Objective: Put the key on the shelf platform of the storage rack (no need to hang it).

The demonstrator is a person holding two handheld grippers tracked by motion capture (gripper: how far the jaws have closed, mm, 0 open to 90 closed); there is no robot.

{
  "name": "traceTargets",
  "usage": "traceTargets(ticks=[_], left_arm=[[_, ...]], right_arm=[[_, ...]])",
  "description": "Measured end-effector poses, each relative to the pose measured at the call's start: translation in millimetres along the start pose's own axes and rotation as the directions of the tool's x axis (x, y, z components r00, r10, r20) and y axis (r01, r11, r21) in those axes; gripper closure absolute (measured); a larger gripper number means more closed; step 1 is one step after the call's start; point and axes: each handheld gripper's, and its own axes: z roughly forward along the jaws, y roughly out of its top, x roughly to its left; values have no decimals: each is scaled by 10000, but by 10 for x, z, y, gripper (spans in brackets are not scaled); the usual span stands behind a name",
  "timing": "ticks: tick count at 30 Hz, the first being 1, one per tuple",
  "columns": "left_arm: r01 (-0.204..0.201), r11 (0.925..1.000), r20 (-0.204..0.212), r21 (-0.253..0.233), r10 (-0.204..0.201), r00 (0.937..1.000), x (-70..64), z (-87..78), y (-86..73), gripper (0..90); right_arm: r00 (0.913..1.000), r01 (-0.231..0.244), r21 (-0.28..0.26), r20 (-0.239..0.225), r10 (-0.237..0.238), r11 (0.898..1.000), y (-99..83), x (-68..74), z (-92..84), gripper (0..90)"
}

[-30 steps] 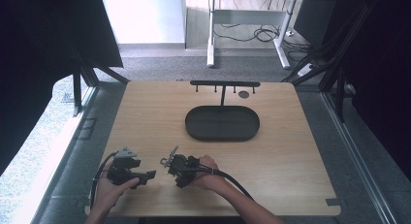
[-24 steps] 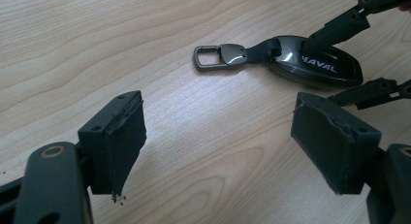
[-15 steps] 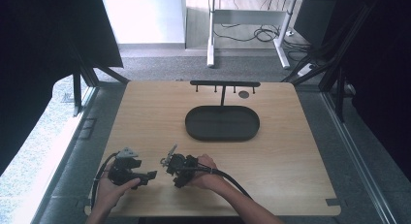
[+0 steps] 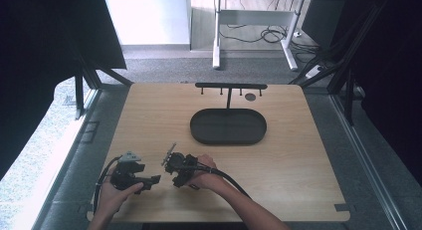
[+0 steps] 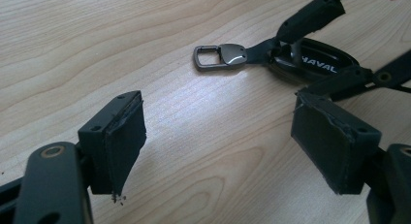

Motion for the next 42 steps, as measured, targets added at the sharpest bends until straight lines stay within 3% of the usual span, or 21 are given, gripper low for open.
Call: traceTargets(ticks=[5, 12, 17, 23, 31, 36, 42], left_arm=[[55, 10000, 9, -82, -55, 10000, 0, -9, 0, 203], [114, 9999, -2, -87, -114, 9999, 5, -20, 1, 203], [38, 9999, 30, -99, -38, 10000, -15, -12, 8, 203], [149, 9998, -1, -131, -149, 9999, -2, -23, 4, 203], [108, 9998, 4, -136, -108, 9999, -2, -22, 5, 203], [173, 9997, -28, -195, -174, 9998, 7, -28, 4, 203], [212, 9996, -47, -205, -213, 9998, 3, -34, 5, 203]], right_arm=[[10000, -15, 111, 56, 14, 9999, 22, -54, 18, 513], [9996, 34, 412, 287, -45, 9991, -60, -19, -3, 488], [9994, -258, 806, 240, 240, 9964, -112, -67, 36, 455], [9995, -268, 1064, 184, 250, 9940, -122, -81, 109, 441], [9984, -552, 1173, -69, 564, 9916, -128, -124, 120, 487], [9974, -686, 1061, -127, 704, 9920, -140, -196, 46, 490], [9977, -658, 710, -114, 668, 9953, -110, -257, -196, 491]])
